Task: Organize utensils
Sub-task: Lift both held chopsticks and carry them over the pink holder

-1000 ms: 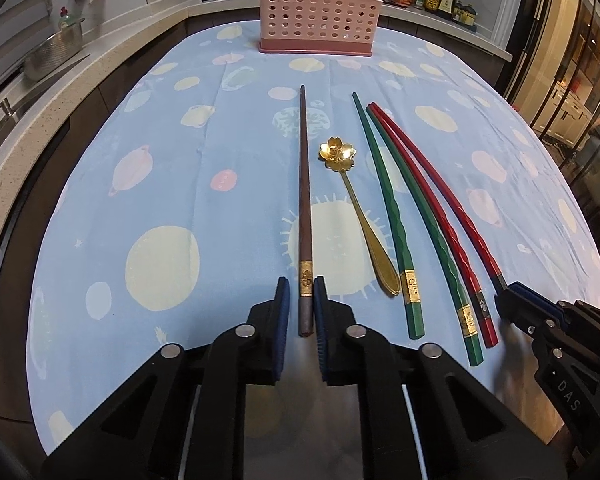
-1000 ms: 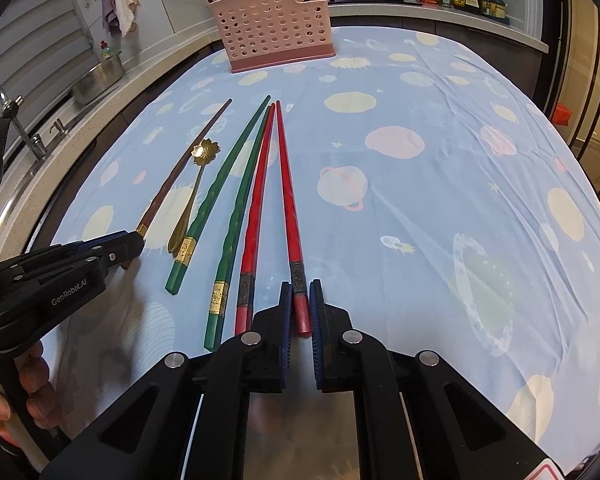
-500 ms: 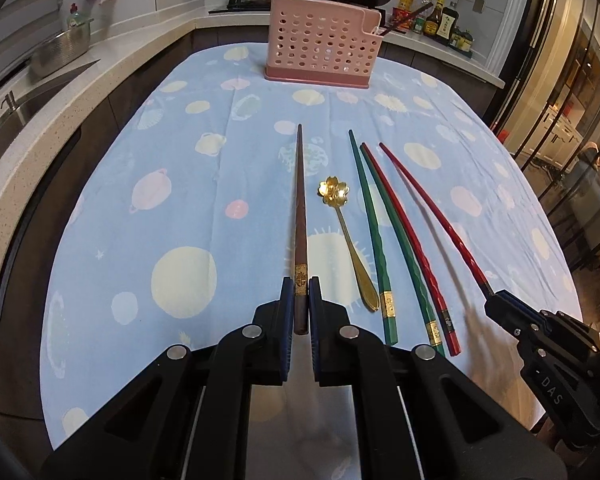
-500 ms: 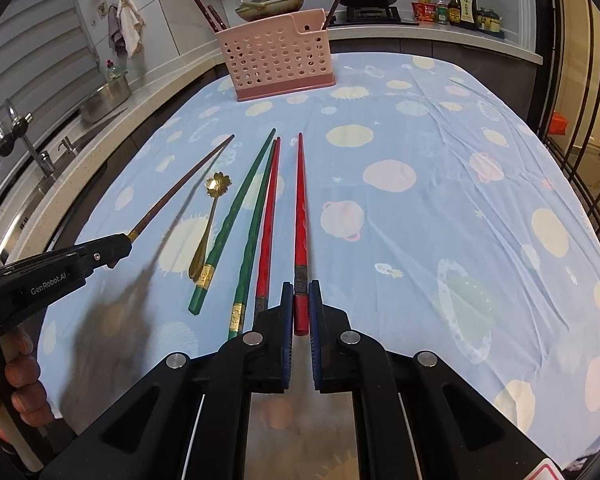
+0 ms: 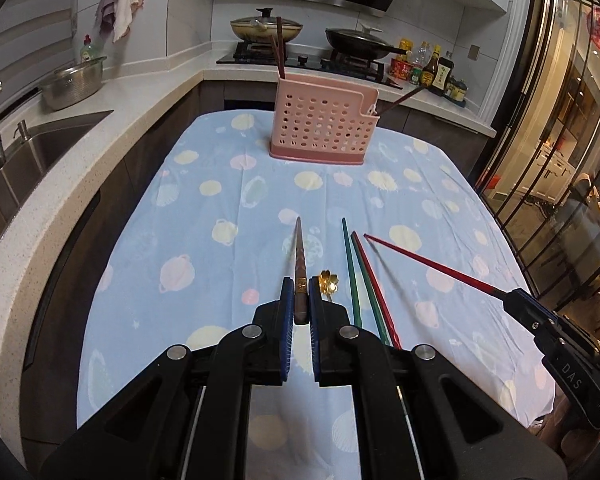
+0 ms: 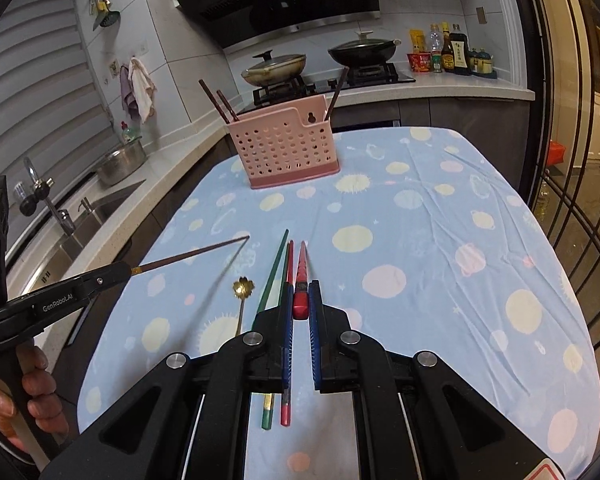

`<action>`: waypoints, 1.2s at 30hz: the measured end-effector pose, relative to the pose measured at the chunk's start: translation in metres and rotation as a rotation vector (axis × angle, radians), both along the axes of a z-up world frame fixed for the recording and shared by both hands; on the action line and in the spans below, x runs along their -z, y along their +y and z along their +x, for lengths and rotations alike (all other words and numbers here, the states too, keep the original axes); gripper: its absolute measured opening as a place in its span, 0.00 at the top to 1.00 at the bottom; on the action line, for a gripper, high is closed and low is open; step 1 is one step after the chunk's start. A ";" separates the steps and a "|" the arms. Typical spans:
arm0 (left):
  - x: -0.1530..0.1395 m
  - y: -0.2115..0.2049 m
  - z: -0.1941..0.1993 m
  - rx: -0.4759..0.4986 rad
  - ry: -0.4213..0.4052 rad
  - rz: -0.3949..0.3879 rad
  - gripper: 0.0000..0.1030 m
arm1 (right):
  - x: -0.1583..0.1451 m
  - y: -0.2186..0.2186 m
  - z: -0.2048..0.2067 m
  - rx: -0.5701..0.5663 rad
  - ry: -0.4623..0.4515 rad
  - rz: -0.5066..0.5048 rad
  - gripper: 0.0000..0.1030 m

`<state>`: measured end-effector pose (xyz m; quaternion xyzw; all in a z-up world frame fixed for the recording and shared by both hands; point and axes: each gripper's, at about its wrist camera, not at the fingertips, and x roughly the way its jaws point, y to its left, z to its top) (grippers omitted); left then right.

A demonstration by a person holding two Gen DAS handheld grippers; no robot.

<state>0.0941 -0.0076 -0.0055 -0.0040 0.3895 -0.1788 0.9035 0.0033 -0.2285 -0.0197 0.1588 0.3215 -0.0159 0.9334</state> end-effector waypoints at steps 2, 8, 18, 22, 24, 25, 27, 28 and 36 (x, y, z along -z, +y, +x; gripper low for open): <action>-0.010 -0.001 0.006 -0.004 -0.025 0.000 0.93 | -0.009 -0.003 0.005 0.000 -0.022 0.006 0.93; -0.042 -0.007 0.027 -0.009 -0.094 -0.015 0.93 | -0.037 -0.011 0.024 0.009 -0.093 0.018 0.93; -0.074 -0.017 0.063 -0.018 -0.161 -0.033 0.93 | -0.068 -0.027 0.052 0.036 -0.178 0.017 0.93; -0.087 -0.022 0.078 -0.015 -0.180 -0.045 0.93 | -0.078 -0.035 0.068 0.044 -0.202 0.022 0.93; -0.094 -0.024 0.085 -0.015 -0.191 -0.049 0.93 | -0.084 -0.040 0.077 0.055 -0.220 0.020 0.93; -0.098 -0.026 0.089 -0.014 -0.198 -0.049 0.93 | -0.088 -0.044 0.082 0.059 -0.230 0.026 0.93; -0.106 -0.030 0.097 -0.009 -0.216 -0.047 0.93 | -0.096 -0.049 0.091 0.064 -0.249 0.040 0.93; -0.109 -0.032 0.100 -0.006 -0.225 -0.046 0.93 | -0.099 -0.051 0.095 0.067 -0.259 0.045 0.93; -0.145 -0.050 0.134 0.001 -0.303 -0.055 0.93 | -0.136 -0.063 0.138 0.095 -0.357 0.043 0.93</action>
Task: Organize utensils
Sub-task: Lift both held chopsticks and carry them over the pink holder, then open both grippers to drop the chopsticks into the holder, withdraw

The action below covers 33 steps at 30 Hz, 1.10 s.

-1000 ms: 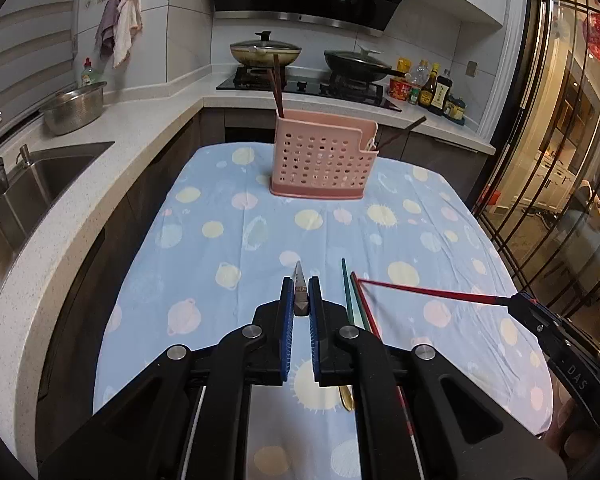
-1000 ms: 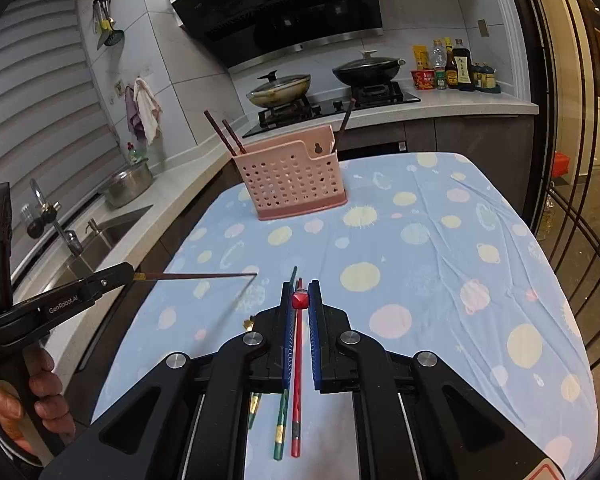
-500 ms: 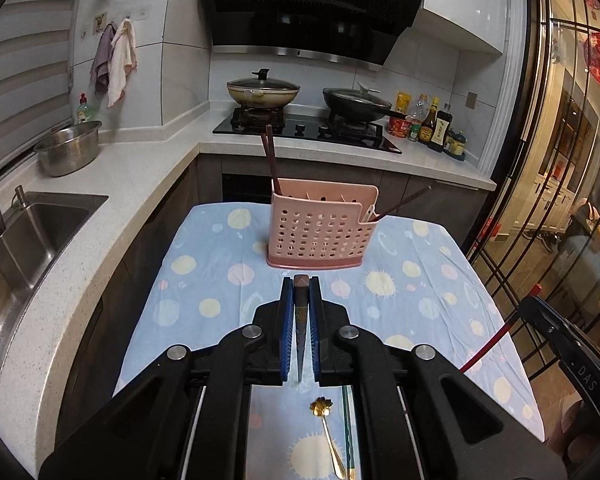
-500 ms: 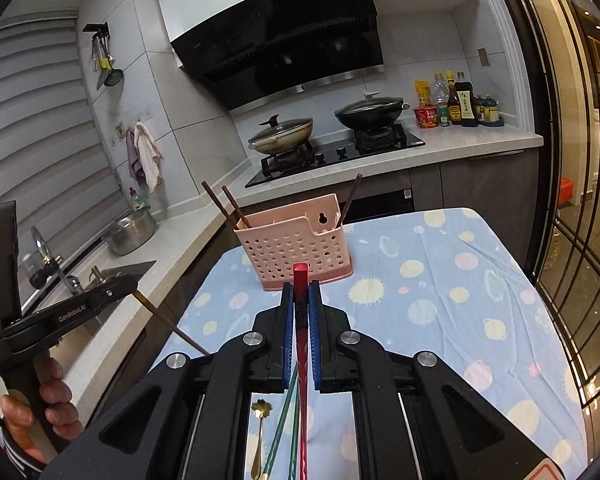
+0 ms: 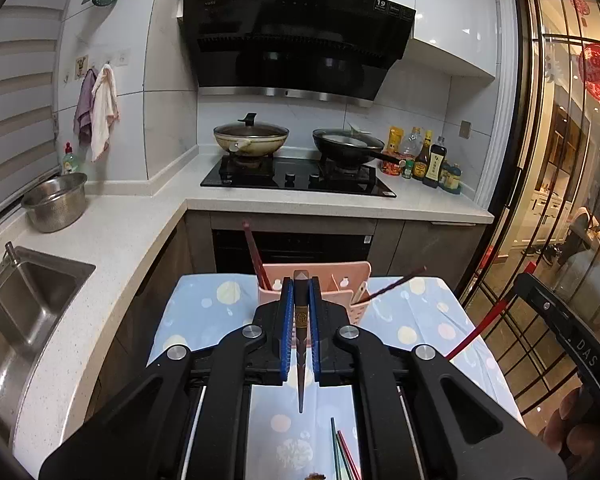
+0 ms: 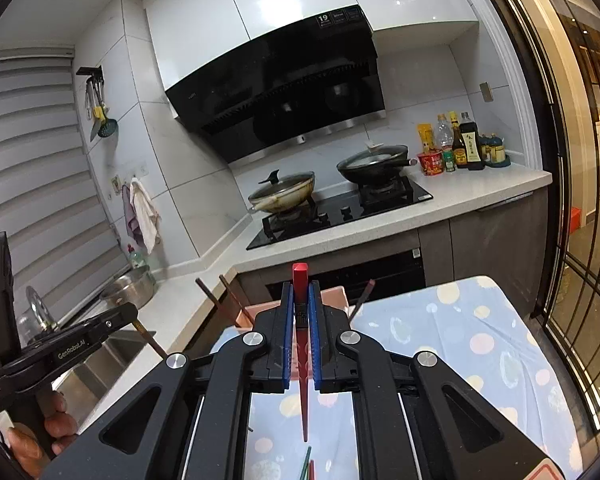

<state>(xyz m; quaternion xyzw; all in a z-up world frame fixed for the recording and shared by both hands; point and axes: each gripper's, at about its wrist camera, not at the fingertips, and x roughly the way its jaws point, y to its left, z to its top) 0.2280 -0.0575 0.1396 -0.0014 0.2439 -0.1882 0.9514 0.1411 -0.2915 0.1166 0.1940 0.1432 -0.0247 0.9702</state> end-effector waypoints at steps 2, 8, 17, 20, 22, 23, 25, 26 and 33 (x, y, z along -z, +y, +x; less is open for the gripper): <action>-0.010 -0.003 0.010 -0.003 -0.021 -0.009 0.93 | -0.009 -0.004 0.011 0.006 -0.027 0.009 0.93; -0.044 -0.009 0.037 -0.021 -0.100 -0.046 0.93 | -0.033 -0.014 0.049 0.046 -0.107 0.020 0.93; -0.061 -0.018 0.084 -0.066 -0.192 -0.081 0.93 | -0.036 -0.018 0.103 0.079 -0.184 0.045 0.93; -0.051 -0.022 0.100 -0.064 -0.178 -0.079 0.93 | -0.027 -0.014 0.123 0.077 -0.180 0.035 0.93; -0.044 -0.024 0.109 -0.065 -0.165 -0.072 0.93 | -0.020 -0.010 0.135 0.069 -0.161 0.021 0.93; -0.039 -0.026 0.113 -0.066 -0.158 -0.064 0.93 | -0.017 -0.007 0.142 0.064 -0.147 0.013 0.93; -0.031 -0.027 0.119 -0.071 -0.148 -0.052 0.93 | -0.007 -0.002 0.151 0.050 -0.120 0.000 0.93; -0.026 -0.028 0.123 -0.070 -0.138 -0.051 0.93 | -0.003 0.000 0.155 0.045 -0.108 -0.003 0.93; -0.002 -0.026 0.138 -0.075 -0.085 -0.045 0.93 | 0.024 0.006 0.172 0.002 -0.020 -0.005 0.93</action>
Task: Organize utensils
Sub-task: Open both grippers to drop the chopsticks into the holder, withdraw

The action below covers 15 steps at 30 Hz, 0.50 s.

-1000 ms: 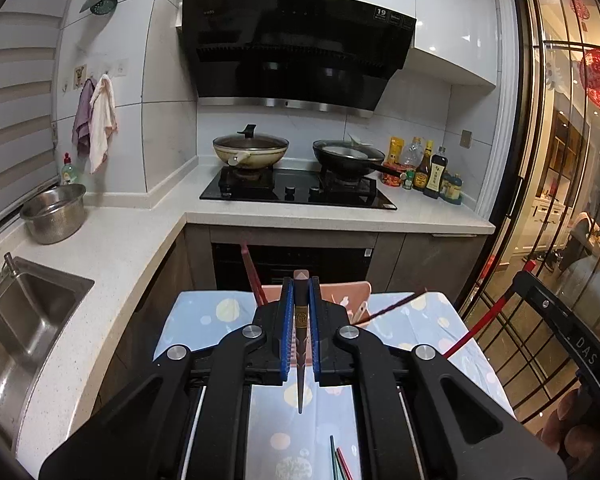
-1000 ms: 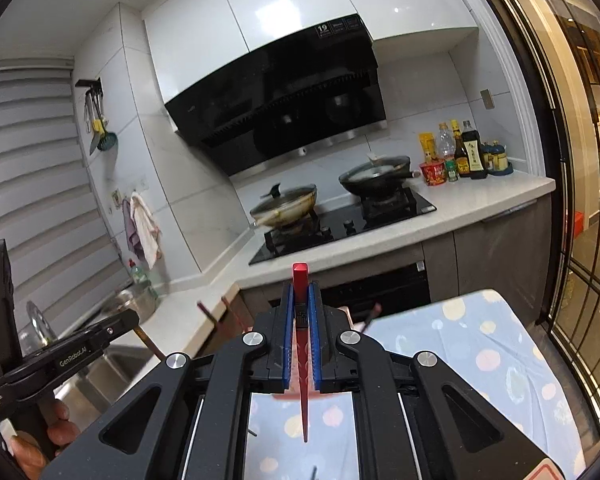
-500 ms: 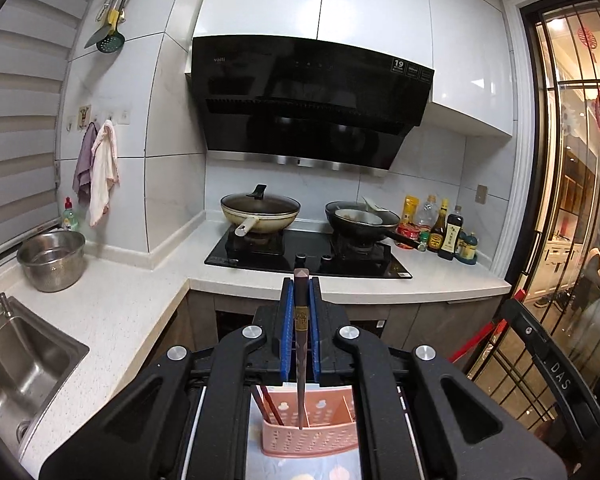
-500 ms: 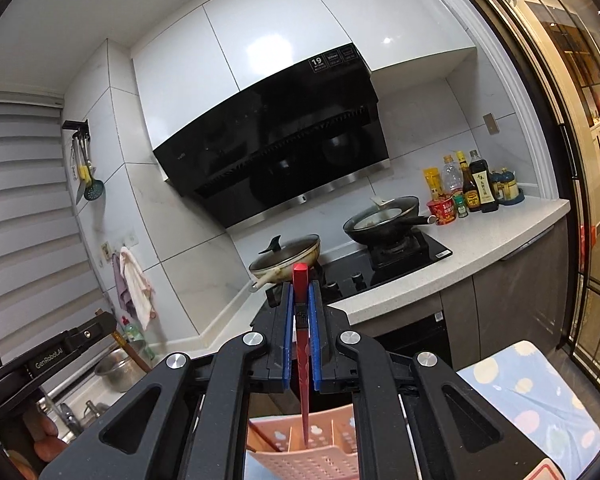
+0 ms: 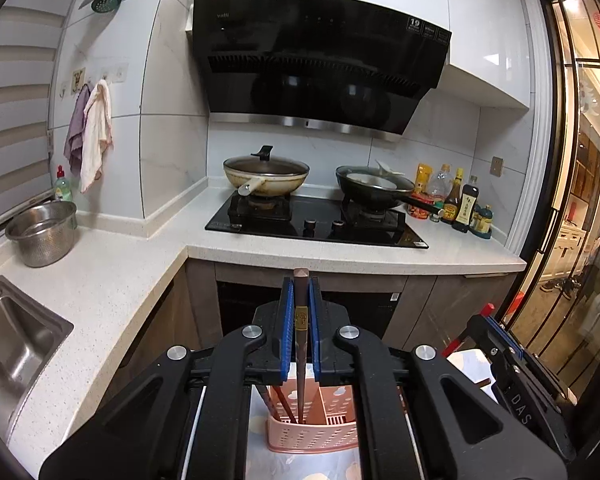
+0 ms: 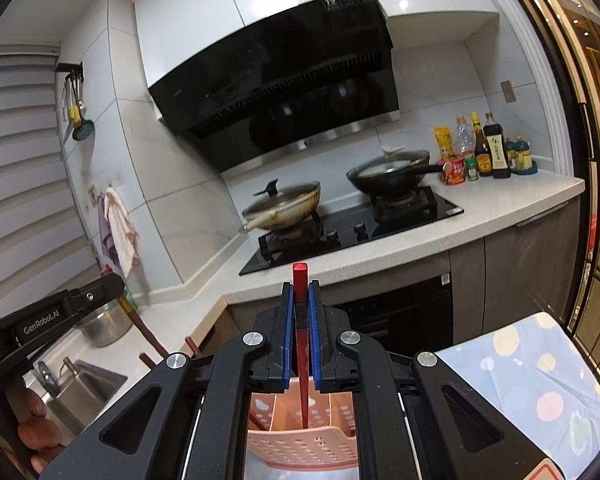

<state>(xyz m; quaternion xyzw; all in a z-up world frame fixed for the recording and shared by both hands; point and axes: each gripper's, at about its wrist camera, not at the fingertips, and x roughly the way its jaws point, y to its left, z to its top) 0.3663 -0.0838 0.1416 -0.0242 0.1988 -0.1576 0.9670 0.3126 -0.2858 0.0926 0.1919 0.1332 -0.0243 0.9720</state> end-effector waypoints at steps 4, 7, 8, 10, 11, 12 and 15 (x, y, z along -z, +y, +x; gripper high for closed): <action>0.007 0.003 0.000 -0.013 0.022 -0.010 0.84 | 0.007 0.007 -0.001 -0.016 0.028 -0.031 0.79; 0.009 0.007 -0.004 -0.021 0.030 -0.027 0.64 | 0.008 0.011 -0.010 -0.014 0.015 -0.035 0.61; 0.009 0.008 -0.005 -0.025 0.028 -0.028 0.63 | 0.009 0.013 -0.012 -0.015 0.015 -0.035 0.61; 0.010 0.009 -0.009 -0.023 0.031 -0.027 0.59 | 0.009 0.014 -0.017 -0.019 0.015 -0.026 0.61; 0.009 0.010 -0.012 -0.023 0.032 -0.025 0.56 | 0.009 0.014 -0.020 -0.019 0.014 -0.021 0.61; 0.009 0.011 -0.014 -0.023 0.032 -0.024 0.53 | 0.009 0.014 -0.023 -0.019 0.013 -0.015 0.61; 0.008 0.013 -0.022 -0.018 0.035 -0.026 0.51 | 0.007 0.015 -0.034 -0.028 0.009 -0.003 0.61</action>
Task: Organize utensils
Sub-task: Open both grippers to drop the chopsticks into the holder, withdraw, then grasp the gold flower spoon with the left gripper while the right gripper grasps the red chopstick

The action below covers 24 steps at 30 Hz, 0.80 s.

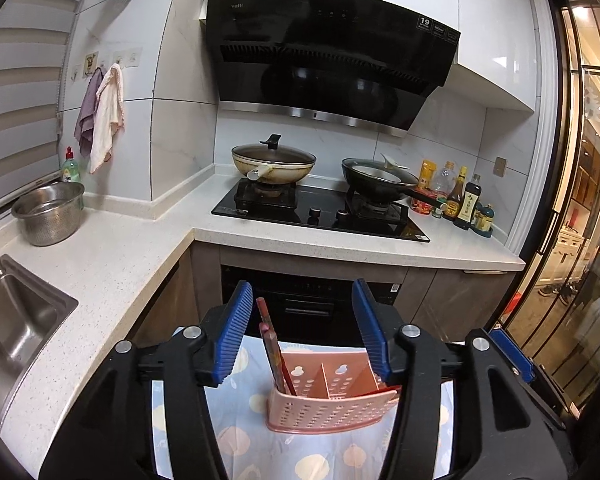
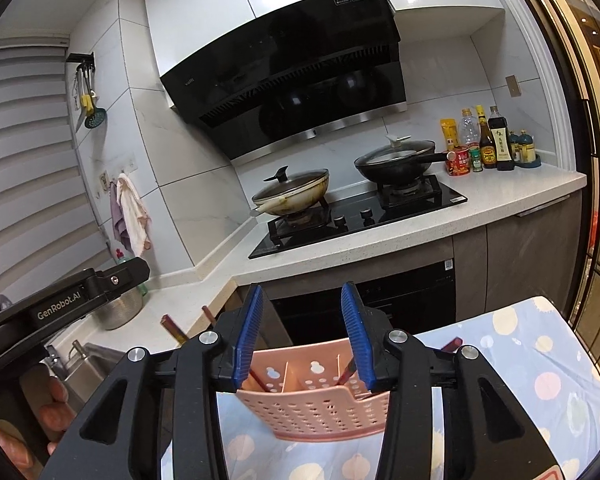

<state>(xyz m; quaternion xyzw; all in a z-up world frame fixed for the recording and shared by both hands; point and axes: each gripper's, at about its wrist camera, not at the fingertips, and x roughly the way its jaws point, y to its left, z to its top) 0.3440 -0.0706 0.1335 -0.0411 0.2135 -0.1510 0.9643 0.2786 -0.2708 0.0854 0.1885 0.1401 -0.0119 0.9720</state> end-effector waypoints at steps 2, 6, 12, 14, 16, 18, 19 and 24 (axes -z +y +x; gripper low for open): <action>-0.001 0.002 -0.006 0.000 0.001 0.001 0.47 | -0.002 0.002 -0.009 -0.007 -0.002 0.002 0.61; -0.001 0.003 -0.022 0.012 0.006 0.007 0.46 | -0.003 0.006 -0.028 -0.022 0.002 0.007 0.61; 0.011 0.010 -0.051 0.034 0.064 0.013 0.44 | 0.006 0.012 -0.069 -0.038 0.047 0.039 0.61; 0.022 0.012 -0.065 0.047 0.099 0.015 0.44 | 0.015 0.012 -0.087 -0.050 0.086 0.079 0.61; 0.037 0.014 -0.079 0.061 0.141 0.029 0.43 | 0.026 0.014 -0.109 -0.061 0.126 0.111 0.61; 0.054 0.015 -0.095 0.071 0.183 0.045 0.42 | 0.040 0.018 -0.132 -0.076 0.177 0.120 0.61; 0.066 0.016 -0.104 0.081 0.212 0.054 0.42 | 0.048 0.020 -0.142 -0.083 0.202 0.127 0.61; 0.119 0.021 -0.149 0.109 0.338 0.086 0.42 | 0.094 0.031 -0.196 -0.113 0.347 0.144 0.61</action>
